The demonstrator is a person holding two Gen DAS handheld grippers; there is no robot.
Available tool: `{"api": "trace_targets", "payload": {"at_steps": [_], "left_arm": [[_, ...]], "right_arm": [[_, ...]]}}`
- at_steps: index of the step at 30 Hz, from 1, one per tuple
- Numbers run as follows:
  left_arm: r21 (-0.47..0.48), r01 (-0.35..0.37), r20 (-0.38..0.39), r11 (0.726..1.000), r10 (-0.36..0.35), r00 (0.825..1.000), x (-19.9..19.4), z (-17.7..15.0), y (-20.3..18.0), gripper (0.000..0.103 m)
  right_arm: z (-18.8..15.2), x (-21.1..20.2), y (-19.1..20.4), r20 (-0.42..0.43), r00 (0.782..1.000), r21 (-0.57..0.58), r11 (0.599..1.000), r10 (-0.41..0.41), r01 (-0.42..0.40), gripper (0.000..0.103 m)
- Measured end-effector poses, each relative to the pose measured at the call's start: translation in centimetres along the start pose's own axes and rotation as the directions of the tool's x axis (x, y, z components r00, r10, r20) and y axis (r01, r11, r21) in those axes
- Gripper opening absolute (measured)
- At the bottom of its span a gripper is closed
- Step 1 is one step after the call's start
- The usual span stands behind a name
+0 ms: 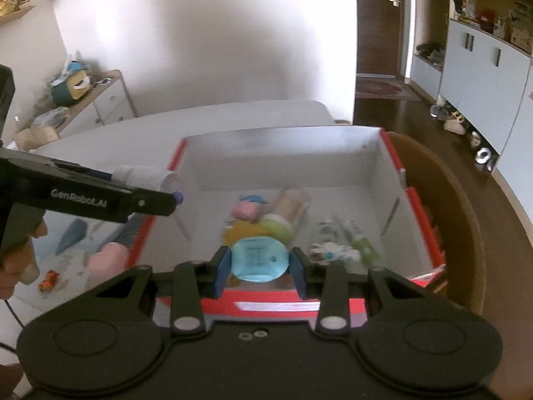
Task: Organize rigid objects
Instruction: 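Carry the toothpick jar and teal squishy with both tools over the red box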
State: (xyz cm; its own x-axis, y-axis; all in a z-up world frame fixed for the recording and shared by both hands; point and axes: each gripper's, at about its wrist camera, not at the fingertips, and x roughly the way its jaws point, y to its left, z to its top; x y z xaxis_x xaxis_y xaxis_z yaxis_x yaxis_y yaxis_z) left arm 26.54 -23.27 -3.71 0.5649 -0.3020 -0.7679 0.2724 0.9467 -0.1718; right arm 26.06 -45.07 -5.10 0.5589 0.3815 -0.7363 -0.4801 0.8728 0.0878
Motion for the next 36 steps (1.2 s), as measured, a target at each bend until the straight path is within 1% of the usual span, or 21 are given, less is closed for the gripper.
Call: {"api": "trace_targets", "payload": {"at_steps": [5,8,11,17,19,22,27,31,33,36], "left_arm": [[0.01,-0.034,-0.018,0.999,0.034,0.999,2.5,1.4,-1.3,0.074],[0.011,-0.03,-0.028,0.999,0.03,0.999,3.9,2.5,-1.8,0.074],[-0.014,-0.021,-0.047,1.0,0.021,0.999,5.5,3.6,-1.9,0.074],[0.001,-0.06,-0.089,0.998,0.06,0.994,8.8,5.1,-2.7,0.074],[-0.004,-0.063,-0.106,0.998,0.062,0.992,9.8,5.6,-2.8,0.074],[-0.011,-0.063,-0.134,0.998,0.061,0.989,11.0,6.1,-3.0,0.074],[0.026,-0.066,-0.174,0.997,0.069,0.982,13.1,6.5,-3.8,0.074],[0.029,-0.084,-0.195,0.996,0.088,0.977,14.1,6.5,-3.8,0.074],[0.025,-0.083,-0.209,0.996,0.087,0.974,14.5,6.7,-3.8,0.074],[0.04,-0.097,-0.226,0.994,0.103,0.969,15.1,6.7,-3.8,0.074]], "right_arm": [[0.8,1.5,-2.2,-0.006,1.0,-0.01,1.0,-0.028,0.028,0.038],[1.4,2.8,-2.9,-0.026,0.999,-0.038,0.999,-0.036,0.035,0.038],[1.9,4.2,-3.4,-0.046,0.998,-0.061,0.997,-0.053,0.05,0.038],[2.7,6.8,-3.7,-0.079,0.995,-0.101,0.993,-0.067,0.058,0.038],[2.9,7.4,-3.8,-0.089,0.994,-0.118,0.991,-0.07,0.059,0.038],[3.1,8.4,-4.1,-0.103,0.992,-0.144,0.988,-0.074,0.059,0.037],[3.1,9.8,-4.4,-0.144,0.986,-0.162,0.985,-0.085,0.061,0.037],[2.9,10.5,-4.5,-0.177,0.98,-0.177,0.983,-0.087,0.055,0.037],[2.8,10.7,-4.4,-0.184,0.979,-0.183,0.982,-0.085,0.051,0.037],[2.9,11.0,-4.3,-0.194,0.977,-0.182,0.982,-0.087,0.052,0.037]]}}
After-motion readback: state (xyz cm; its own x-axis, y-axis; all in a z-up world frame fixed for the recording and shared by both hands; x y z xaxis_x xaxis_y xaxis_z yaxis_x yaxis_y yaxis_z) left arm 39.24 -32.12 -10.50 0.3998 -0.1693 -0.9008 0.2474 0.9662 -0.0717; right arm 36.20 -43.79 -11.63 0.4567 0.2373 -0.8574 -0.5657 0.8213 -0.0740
